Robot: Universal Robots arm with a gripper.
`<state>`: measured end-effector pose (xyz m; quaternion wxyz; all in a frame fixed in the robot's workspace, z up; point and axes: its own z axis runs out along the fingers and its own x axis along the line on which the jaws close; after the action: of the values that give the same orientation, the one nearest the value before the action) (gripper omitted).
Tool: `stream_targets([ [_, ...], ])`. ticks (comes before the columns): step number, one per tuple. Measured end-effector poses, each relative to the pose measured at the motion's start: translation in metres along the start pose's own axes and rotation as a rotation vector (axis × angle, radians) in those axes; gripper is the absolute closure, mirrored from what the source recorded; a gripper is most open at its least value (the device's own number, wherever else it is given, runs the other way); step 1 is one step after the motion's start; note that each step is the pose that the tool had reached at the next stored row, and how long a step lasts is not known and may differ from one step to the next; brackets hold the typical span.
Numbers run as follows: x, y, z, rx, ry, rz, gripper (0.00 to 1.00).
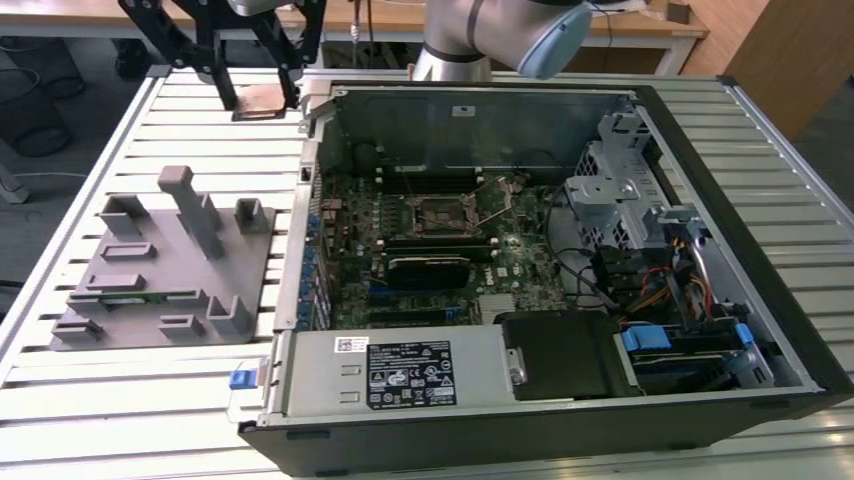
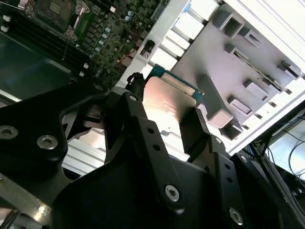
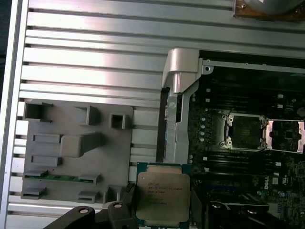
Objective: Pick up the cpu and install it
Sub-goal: 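Pick up the cpu and move it towards the insertion slot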
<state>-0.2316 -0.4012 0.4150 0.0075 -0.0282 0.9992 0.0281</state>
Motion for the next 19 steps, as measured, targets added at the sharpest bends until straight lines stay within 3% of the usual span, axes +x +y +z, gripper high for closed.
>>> stream_targets([
  [11, -0.0372, -0.0022, 0.0012, 0.0, -0.0001, 0.001, 0.45],
  [19, -0.046, -0.0005, 0.0026, 0.0005, -0.0021, 0.035, 0.45],
])
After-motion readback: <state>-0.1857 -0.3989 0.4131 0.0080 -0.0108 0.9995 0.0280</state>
